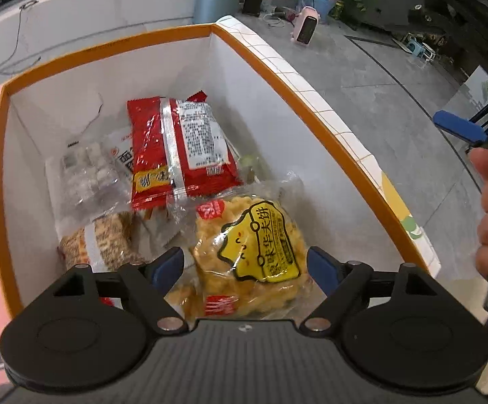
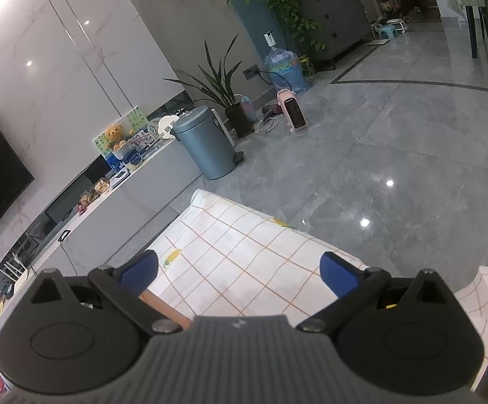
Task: Organize snacks
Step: 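Open the right gripper to drop the spicy-strip bag while the left lowers the cake bag, then open the left gripper to release the cake bag into the box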
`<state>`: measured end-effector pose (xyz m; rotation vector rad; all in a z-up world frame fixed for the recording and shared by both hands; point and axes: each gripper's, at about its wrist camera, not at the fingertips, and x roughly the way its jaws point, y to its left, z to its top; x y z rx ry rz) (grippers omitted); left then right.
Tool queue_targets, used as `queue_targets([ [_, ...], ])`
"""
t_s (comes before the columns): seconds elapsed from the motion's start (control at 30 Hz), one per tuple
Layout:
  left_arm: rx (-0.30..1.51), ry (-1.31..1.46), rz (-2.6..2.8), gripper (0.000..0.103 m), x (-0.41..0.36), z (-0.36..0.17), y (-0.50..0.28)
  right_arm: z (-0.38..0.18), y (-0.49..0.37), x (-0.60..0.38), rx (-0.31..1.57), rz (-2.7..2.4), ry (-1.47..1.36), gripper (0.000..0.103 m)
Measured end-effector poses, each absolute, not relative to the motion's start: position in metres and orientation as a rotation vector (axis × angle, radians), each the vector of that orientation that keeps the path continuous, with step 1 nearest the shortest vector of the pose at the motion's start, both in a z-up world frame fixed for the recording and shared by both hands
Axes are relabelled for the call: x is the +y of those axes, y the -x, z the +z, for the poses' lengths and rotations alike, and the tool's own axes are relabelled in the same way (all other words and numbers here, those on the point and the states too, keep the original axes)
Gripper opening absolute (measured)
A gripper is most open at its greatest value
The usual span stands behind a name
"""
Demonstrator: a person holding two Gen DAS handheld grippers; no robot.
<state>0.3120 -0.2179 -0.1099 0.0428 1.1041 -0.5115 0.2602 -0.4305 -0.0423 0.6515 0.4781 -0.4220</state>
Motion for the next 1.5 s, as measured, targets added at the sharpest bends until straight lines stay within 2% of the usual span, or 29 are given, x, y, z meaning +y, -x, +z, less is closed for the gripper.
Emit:
queue_targets([
  [0.73, 0.980, -0.081, -0.467, 0.097, -0.138, -0.030, -0.267, -0.024, -0.262, -0.384, 0.500, -0.143, -0.535, 0.099],
  [0.77, 0.973, -0.080, -0.465, 0.097, -0.134, -0.026, -0.265, -0.022, -0.261, -0.381, 0.505, -0.105, -0.533, 0.098],
  [0.83, 0.952, -0.083, -0.453, 0.097, -0.122, -0.016, -0.258, -0.017, -0.255, -0.372, 0.514, -0.041, -0.495, 0.082],
  [1.07, 0.873, -0.083, -0.391, 0.097, -0.080, 0.009, -0.231, 0.000, -0.216, -0.341, 0.495, -0.016, -0.454, 0.079],
  [1.1, 0.866, -0.086, -0.390, 0.097, -0.074, 0.013, -0.227, 0.004, -0.210, -0.333, 0.500, -0.029, -0.404, 0.080],
  [1.17, 0.845, -0.091, -0.366, 0.097, -0.063, 0.020, -0.219, 0.010, -0.199, -0.318, 0.513, -0.057, -0.323, 0.087],
  [1.27, 0.822, -0.074, -0.321, 0.097, -0.049, 0.029, -0.209, 0.012, -0.181, -0.307, 0.602, -0.094, -0.342, 0.097],
  [1.37, 0.814, -0.046, -0.313, 0.097, -0.039, 0.038, -0.196, 0.007, -0.163, -0.303, 0.729, -0.121, -0.387, 0.098],
  [1.5, 0.779, -0.040, -0.316, 0.097, -0.035, 0.045, -0.173, 0.010, -0.123, -0.291, 0.714, -0.110, -0.340, 0.100],
])
